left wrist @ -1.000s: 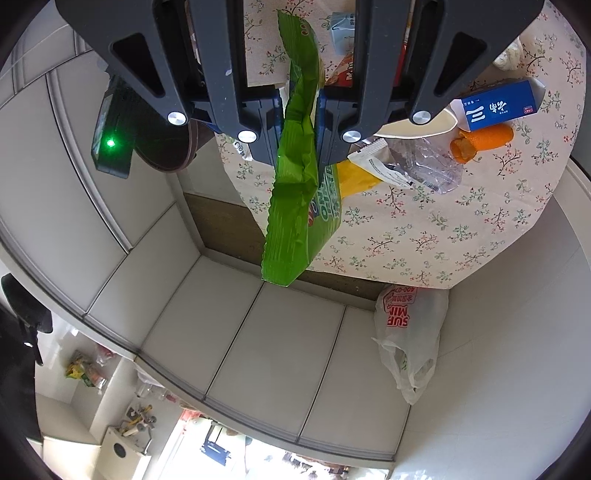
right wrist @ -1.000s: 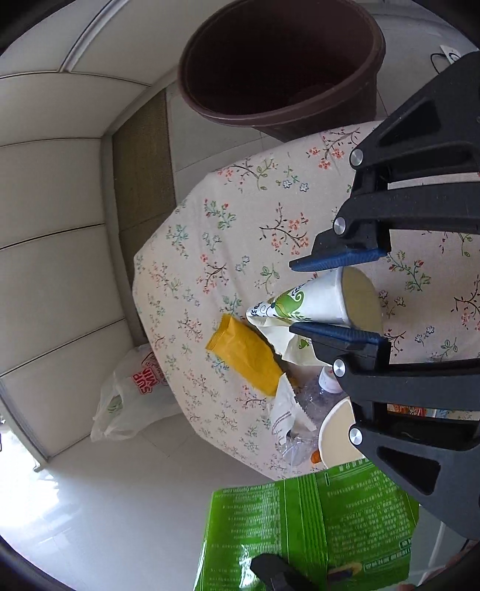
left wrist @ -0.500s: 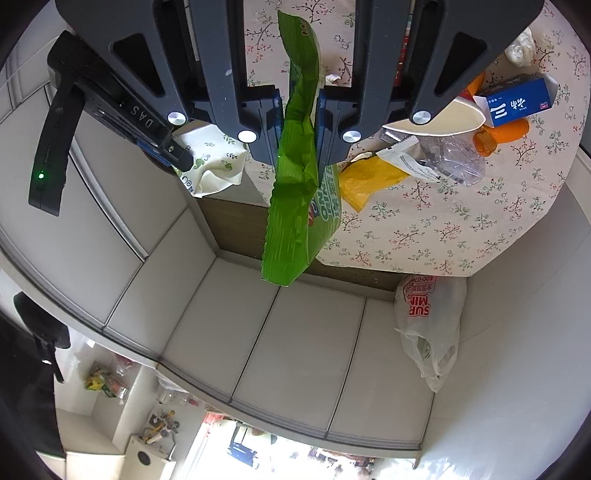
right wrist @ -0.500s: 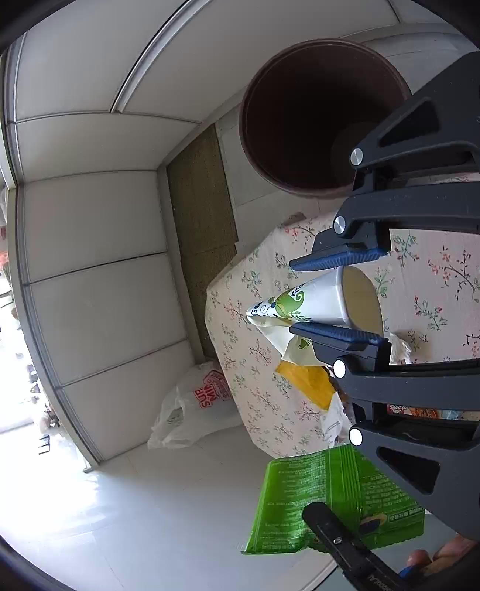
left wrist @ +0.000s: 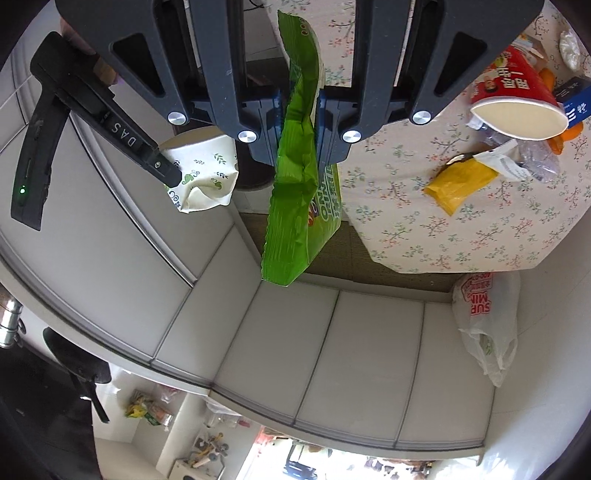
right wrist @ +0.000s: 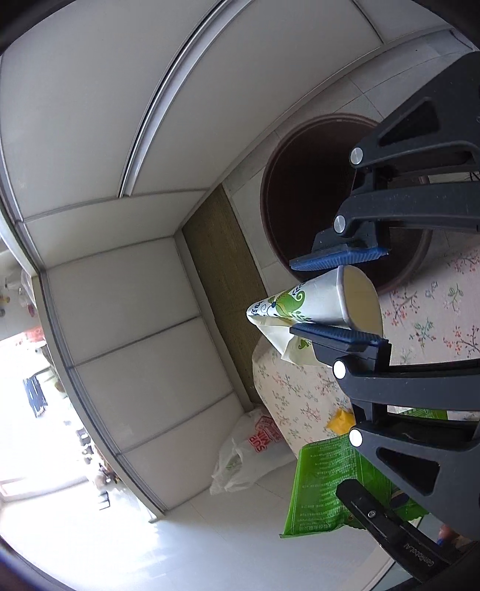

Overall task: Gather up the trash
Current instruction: 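Carry both items over the brown bin and open both tools, then move both tools back over the table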

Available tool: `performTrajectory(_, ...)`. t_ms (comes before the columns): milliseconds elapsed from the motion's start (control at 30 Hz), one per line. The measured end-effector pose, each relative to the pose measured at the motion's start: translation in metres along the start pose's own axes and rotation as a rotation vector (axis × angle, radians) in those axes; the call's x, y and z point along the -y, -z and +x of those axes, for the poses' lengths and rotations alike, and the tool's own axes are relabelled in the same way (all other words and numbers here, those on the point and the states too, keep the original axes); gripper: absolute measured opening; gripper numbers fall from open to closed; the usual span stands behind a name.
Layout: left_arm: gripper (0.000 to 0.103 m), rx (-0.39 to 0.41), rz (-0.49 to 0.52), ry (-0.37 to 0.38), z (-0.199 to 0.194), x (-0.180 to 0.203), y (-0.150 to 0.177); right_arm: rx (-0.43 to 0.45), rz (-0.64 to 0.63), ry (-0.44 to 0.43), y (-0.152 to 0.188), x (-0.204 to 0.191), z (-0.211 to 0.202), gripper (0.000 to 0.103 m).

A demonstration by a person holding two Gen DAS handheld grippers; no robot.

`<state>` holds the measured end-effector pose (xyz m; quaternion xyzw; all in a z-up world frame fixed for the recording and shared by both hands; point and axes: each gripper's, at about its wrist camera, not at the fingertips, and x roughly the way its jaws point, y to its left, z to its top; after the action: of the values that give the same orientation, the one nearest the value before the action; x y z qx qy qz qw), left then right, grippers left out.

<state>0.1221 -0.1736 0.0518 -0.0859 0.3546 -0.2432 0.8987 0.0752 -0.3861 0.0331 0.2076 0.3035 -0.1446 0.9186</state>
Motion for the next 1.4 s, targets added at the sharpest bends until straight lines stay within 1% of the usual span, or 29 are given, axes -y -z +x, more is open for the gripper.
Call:
performTrajectory(100,0.013,-0.016,0.021,0.032,0.016,0.026,-0.005,-0.003,0.078,0.04,-0.007,0.035,0.003,0.028)
performTrajectory(200,0.013,-0.05,0.036,0.059,0.038,0.05,-0.007,-0.021,0.165,0.081,-0.011,0.069,0.013,0.028)
performTrajectory(367,0.013,-0.1,0.06,0.076,0.072,0.079,-0.004,-0.044,0.255,0.13,-0.012,0.102,0.029,0.029)
performTrajectory(500,0.013,-0.14,0.067,0.082,0.097,0.093,-0.002,-0.057,0.295,0.158,-0.009,0.114,0.037,0.03)
performTrajectory(600,0.013,-0.174,0.041,0.081,0.112,0.092,-0.003,-0.073,0.334,0.169,-0.01,0.126,0.041,0.035)
performTrajectory(667,0.013,-0.184,0.028,0.077,0.118,0.091,-0.003,-0.077,0.354,0.178,-0.009,0.133,0.042,0.036)
performTrajectory(767,0.014,-0.188,0.037,0.067,0.119,0.09,0.0,-0.078,0.361,0.182,-0.006,0.133,0.037,0.039)
performTrajectory(800,0.014,-0.189,0.041,0.065,0.12,0.09,0.001,-0.077,0.362,0.183,-0.006,0.133,0.036,0.042)
performTrajectory(867,0.015,-0.195,0.045,0.062,0.12,0.091,0.002,-0.076,0.365,0.183,-0.006,0.131,0.036,0.05)
performTrajectory(900,0.018,-0.197,0.046,0.061,0.121,0.093,0.002,-0.073,0.37,0.181,-0.005,0.13,0.036,0.06)
performTrajectory(933,0.027,-0.199,0.049,0.059,0.121,0.093,0.002,-0.069,0.377,0.182,-0.005,0.13,0.035,0.067)
performTrajectory(967,0.037,-0.199,0.052,0.055,0.121,0.094,0.001,-0.065,0.38,0.184,-0.006,0.131,0.035,0.068)
performTrajectory(1000,0.06,-0.194,0.051,0.045,0.12,0.094,0.001,-0.063,0.379,0.19,-0.007,0.131,0.035,0.069)
performTrajectory(1033,0.067,-0.182,0.046,0.034,0.118,0.093,0.001,-0.061,0.378,0.198,-0.007,0.13,0.034,0.071)
performTrajectory(1100,0.067,-0.17,0.043,0.024,0.115,0.091,0.0,-0.053,0.387,0.217,-0.005,0.132,0.031,0.076)
performTrajectory(1200,0.067,-0.171,0.045,0.007,0.111,0.086,-0.001,-0.048,0.394,0.235,-0.005,0.133,0.029,0.077)
performTrajectory(1267,0.068,-0.168,0.055,-0.01,0.106,0.082,0.0,-0.042,0.386,0.248,-0.006,0.133,0.029,0.08)
performTrajectory(1333,0.074,-0.162,0.062,-0.039,0.099,0.076,0.003,-0.031,0.372,0.26,-0.006,0.128,0.028,0.088)
performTrajectory(1400,0.078,-0.156,0.064,-0.068,0.091,0.068,0.006,-0.025,0.351,0.264,-0.005,0.12,0.027,0.092)
